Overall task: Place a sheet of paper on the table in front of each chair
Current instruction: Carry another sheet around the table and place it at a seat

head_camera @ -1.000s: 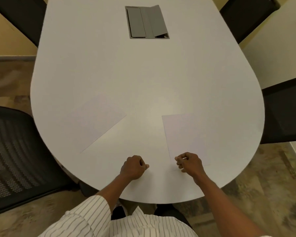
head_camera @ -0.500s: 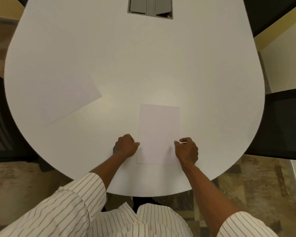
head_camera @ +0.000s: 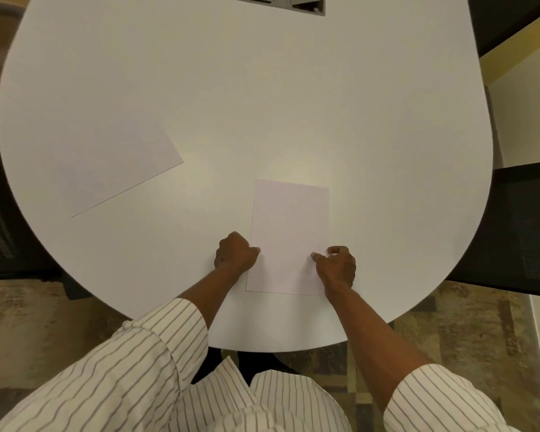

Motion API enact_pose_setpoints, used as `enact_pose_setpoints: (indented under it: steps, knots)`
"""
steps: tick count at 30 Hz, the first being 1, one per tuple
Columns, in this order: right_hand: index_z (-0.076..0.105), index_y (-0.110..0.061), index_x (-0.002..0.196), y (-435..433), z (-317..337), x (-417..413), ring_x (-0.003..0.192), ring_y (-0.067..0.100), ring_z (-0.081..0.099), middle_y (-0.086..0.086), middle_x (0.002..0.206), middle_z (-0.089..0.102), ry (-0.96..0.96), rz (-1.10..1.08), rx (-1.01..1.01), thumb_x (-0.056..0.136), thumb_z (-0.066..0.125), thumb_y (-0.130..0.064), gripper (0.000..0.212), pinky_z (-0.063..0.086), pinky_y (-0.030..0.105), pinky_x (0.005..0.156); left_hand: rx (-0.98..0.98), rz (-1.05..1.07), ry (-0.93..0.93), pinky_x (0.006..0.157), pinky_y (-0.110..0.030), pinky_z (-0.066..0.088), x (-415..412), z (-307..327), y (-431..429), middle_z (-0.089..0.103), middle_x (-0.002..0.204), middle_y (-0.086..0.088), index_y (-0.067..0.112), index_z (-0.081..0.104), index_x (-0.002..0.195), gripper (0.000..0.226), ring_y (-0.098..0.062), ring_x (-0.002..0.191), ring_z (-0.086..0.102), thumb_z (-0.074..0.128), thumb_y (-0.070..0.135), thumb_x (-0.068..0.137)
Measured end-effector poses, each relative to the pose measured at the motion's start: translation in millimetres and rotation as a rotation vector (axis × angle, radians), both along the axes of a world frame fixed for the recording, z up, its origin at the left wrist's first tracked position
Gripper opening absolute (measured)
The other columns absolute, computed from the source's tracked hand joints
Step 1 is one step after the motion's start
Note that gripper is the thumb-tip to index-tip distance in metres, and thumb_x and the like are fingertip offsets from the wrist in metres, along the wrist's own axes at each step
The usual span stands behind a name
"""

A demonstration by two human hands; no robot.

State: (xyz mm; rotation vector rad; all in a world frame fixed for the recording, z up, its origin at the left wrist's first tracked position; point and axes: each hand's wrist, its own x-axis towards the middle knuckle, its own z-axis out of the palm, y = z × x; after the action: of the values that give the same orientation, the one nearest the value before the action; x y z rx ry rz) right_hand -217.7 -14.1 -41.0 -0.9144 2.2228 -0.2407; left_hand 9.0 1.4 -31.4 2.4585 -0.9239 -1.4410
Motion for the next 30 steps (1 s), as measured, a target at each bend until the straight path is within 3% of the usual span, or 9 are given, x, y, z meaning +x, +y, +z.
enact_pose_setpoints:
  steps: [3, 6, 9, 11, 14, 18, 23, 30]
  knots:
    - [0.062, -0.018, 0.124, 2, -2, -1, 0.119, 0.031, 0.062, 0.007, 0.13, 0.063, -0.017, -0.026, 0.009, 0.084, 0.087, -0.03, 0.048, 0.053, 0.041, 0.096, 0.039, 0.031, 0.021, 0.088, -0.044, 0.064, 3, -3, 1, 0.08, 0.109, -0.017, 0.004, 0.077, 0.106, 0.043, -0.037, 0.101, 0.078, 0.087, 0.037, 0.081]
    - [0.062, -0.014, 0.121, 3, -2, -5, 0.101, 0.025, 0.061, 0.004, 0.12, 0.066, -0.068, -0.102, 0.014, 0.084, 0.088, -0.024, 0.046, 0.048, 0.035, 0.084, 0.051, 0.063, 0.044, 0.083, -0.041, 0.065, 6, -3, 1, 0.08, 0.106, -0.016, 0.003, 0.077, 0.104, 0.041, -0.037, 0.096, 0.079, 0.09, 0.032, 0.078]
    - [0.066, -0.014, 0.116, 5, -5, -5, 0.097, 0.025, 0.063, 0.003, 0.111, 0.068, -0.109, -0.155, 0.011, 0.083, 0.09, -0.022, 0.042, 0.051, 0.036, 0.084, 0.038, 0.052, 0.059, 0.072, -0.033, 0.052, 7, 1, 0, 0.077, 0.099, -0.015, 0.005, 0.074, 0.089, 0.027, -0.034, 0.09, 0.076, 0.091, 0.024, 0.08]
    - [0.071, -0.014, 0.109, 6, -9, -4, 0.098, 0.027, 0.069, 0.004, 0.109, 0.073, -0.125, -0.178, 0.011, 0.08, 0.092, -0.022, 0.037, 0.059, 0.04, 0.091, 0.027, 0.031, 0.035, 0.07, -0.031, 0.047, 7, 0, 3, 0.071, 0.09, -0.009, 0.014, 0.063, 0.073, 0.03, -0.028, 0.079, 0.067, 0.09, 0.023, 0.082]
    - [0.074, -0.015, 0.103, 9, -11, -3, 0.094, 0.028, 0.072, 0.005, 0.102, 0.076, -0.141, -0.214, -0.004, 0.08, 0.092, -0.022, 0.03, 0.061, 0.04, 0.09, -0.005, 0.014, 0.019, 0.072, -0.03, 0.047, 6, 0, 9, 0.07, 0.092, -0.005, 0.016, 0.063, 0.077, 0.027, -0.026, 0.082, 0.066, 0.089, 0.024, 0.083]
    - [0.071, -0.019, 0.091, 10, -7, -3, 0.088, 0.025, 0.068, 0.001, 0.093, 0.074, -0.16, -0.249, -0.063, 0.088, 0.086, -0.024, 0.016, 0.052, 0.034, 0.081, -0.052, 0.006, 0.029, 0.075, -0.03, 0.048, 10, -1, 15, 0.073, 0.102, -0.005, 0.017, 0.073, 0.089, 0.018, -0.028, 0.094, 0.07, 0.088, 0.024, 0.084]
    - [0.072, -0.018, 0.092, 15, -2, -6, 0.086, 0.023, 0.069, -0.009, 0.08, 0.069, -0.192, -0.252, -0.15, 0.091, 0.085, -0.019, 0.012, 0.051, 0.033, 0.079, -0.087, 0.003, 0.053, 0.078, -0.034, 0.056, 12, -1, 19, 0.075, 0.094, -0.006, 0.019, 0.071, 0.081, 0.02, -0.029, 0.092, 0.072, 0.09, 0.024, 0.081]
    - [0.071, -0.016, 0.095, 28, 2, -11, 0.085, 0.023, 0.068, -0.001, 0.082, 0.071, -0.248, -0.201, -0.276, 0.094, 0.082, -0.014, 0.011, 0.055, 0.037, 0.082, -0.102, 0.078, 0.13, 0.071, -0.032, 0.054, 15, 5, 25, 0.079, 0.091, -0.009, 0.009, 0.075, 0.087, 0.02, -0.028, 0.085, 0.073, 0.09, 0.023, 0.083]
